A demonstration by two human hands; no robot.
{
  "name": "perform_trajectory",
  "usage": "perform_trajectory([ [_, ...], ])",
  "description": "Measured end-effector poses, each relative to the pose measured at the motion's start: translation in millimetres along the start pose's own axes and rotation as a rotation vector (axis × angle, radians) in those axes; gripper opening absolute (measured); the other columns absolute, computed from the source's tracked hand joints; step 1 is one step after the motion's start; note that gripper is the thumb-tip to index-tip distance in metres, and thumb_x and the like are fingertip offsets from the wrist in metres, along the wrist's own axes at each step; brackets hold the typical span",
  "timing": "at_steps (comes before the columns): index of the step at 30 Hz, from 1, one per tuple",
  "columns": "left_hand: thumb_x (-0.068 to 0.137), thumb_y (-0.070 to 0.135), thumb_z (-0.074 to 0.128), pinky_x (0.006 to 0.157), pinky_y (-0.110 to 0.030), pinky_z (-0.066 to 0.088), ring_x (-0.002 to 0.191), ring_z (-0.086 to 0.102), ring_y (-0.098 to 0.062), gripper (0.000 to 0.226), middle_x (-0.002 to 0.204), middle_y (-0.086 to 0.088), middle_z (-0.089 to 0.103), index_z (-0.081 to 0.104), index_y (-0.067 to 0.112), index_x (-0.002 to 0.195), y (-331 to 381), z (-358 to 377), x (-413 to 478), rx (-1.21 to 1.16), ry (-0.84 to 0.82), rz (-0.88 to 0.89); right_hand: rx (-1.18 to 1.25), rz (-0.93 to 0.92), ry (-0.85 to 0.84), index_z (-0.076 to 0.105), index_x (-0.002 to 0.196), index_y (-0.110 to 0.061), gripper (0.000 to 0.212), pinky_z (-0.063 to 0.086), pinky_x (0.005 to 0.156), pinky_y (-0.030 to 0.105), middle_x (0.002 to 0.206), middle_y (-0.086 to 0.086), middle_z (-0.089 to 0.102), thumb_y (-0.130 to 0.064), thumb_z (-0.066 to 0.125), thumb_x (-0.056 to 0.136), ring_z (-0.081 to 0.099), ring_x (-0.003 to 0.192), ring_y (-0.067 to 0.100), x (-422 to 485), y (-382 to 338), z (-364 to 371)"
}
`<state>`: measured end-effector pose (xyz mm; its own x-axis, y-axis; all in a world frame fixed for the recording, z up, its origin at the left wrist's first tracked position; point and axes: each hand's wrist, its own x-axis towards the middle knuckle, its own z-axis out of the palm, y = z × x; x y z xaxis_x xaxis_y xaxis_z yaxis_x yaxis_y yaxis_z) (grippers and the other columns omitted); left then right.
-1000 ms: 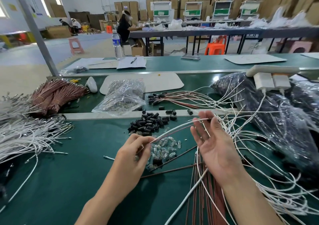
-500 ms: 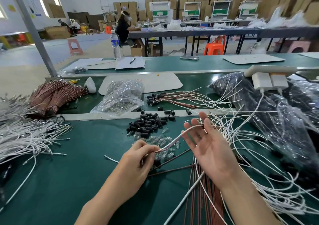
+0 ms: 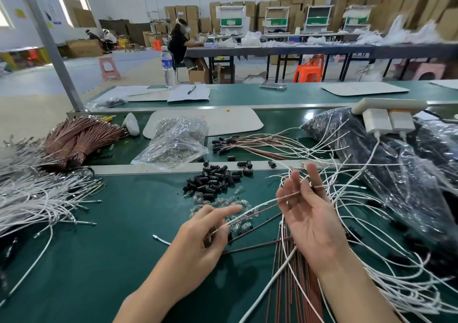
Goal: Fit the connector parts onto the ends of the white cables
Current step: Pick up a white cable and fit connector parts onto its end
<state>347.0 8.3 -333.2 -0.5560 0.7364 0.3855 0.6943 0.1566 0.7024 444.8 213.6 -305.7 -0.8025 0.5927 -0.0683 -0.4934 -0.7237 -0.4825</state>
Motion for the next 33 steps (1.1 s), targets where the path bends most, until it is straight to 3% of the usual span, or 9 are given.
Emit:
perform_trajectory([
  [4,0.102,0.016,0.054,0.070,-0.012,0.040,0.079,0.053,-0.016,0.044,0.097,0.015,0.051,0.060,0.050,0.128,0,2,0,0.009,-0.016,0.016,-0.034,0.025,-0.006,0.076,0.107,-0.024,0.027,0.060,0.072,0.035,0.090,0.001,0.071,-0.015,0.051,0.100,0.067,0.070,0.013,-2,3,1],
  [10,0.100,0.011,0.057,0.071,-0.015,0.043,0.084,0.056,-0.013,0.044,0.098,0.021,0.048,0.062,0.042,0.131,-2,3,0,0.092,0.009,0.037,-0.029,0.029,0.006,0.076,0.114,-0.021,0.027,0.061,0.077,0.036,0.096,0.002,0.072,-0.023,0.060,0.092,0.071,0.077,0.017,-5,2,3],
  [15,0.100,0.013,0.057,0.071,-0.032,0.050,0.083,0.058,-0.014,0.042,0.099,0.020,0.048,0.061,0.040,0.133,-2,3,0,0.128,0.034,0.034,-0.078,0.021,0.029,0.060,0.126,-0.010,0.039,0.061,0.077,0.035,0.095,0.010,0.075,0.006,0.051,0.092,0.075,0.086,0.021,-3,13,8],
  [21,0.100,0.014,0.055,0.068,-0.030,0.048,0.080,0.056,-0.015,0.042,0.097,0.020,0.047,0.061,0.041,0.132,2,3,0,0.126,0.035,0.051,-0.190,-0.035,0.081,0.053,0.132,-0.015,0.046,0.061,0.074,0.029,0.104,0.014,0.076,0.013,0.045,0.096,0.075,0.095,0.024,-3,15,10],
  [24,0.100,0.015,0.055,0.066,-0.026,0.048,0.079,0.056,-0.014,0.042,0.097,0.021,0.046,0.059,0.044,0.131,4,4,-1,0.148,0.016,0.063,-0.178,-0.019,0.061,0.056,0.130,-0.016,0.037,0.060,0.073,0.027,0.109,0.015,0.075,0.002,0.048,0.099,0.075,0.095,0.023,-4,16,8],
  [26,0.100,0.018,0.054,0.066,-0.027,0.048,0.077,0.055,-0.013,0.040,0.098,0.021,0.046,0.059,0.043,0.131,5,4,-1,0.166,0.011,0.067,-0.153,-0.004,0.040,0.062,0.126,-0.018,0.026,0.061,0.074,0.030,0.108,0.013,0.075,-0.018,0.047,0.105,0.074,0.093,0.023,-4,15,7],
  [28,0.100,0.018,0.054,0.065,-0.029,0.048,0.075,0.055,-0.012,0.038,0.098,0.020,0.046,0.059,0.039,0.131,5,4,-1,0.190,0.024,0.057,-0.160,-0.006,0.031,0.066,0.121,-0.019,0.033,0.061,0.076,0.033,0.107,0.012,0.074,-0.036,0.042,0.106,0.074,0.094,0.023,-3,12,5],
  [30,0.101,0.019,0.054,0.063,-0.026,0.047,0.071,0.053,-0.009,0.033,0.098,0.019,0.045,0.061,0.033,0.130,4,2,0,0.223,0.060,0.032,-0.232,-0.024,0.041,0.070,0.119,-0.018,0.039,0.060,0.079,0.035,0.106,0.008,0.073,-0.041,0.041,0.104,0.072,0.096,0.021,-2,12,3],
  [33,0.101,0.024,0.051,0.065,-0.021,0.046,0.073,0.053,-0.007,0.025,0.097,0.021,0.044,0.065,0.028,0.122,2,-4,2,0.263,0.109,-0.028,-0.388,-0.078,0.109,0.078,0.109,-0.020,0.032,0.056,0.081,0.032,0.098,0.000,0.065,-0.035,0.053,0.095,0.062,0.089,0.014,-1,14,0],
])
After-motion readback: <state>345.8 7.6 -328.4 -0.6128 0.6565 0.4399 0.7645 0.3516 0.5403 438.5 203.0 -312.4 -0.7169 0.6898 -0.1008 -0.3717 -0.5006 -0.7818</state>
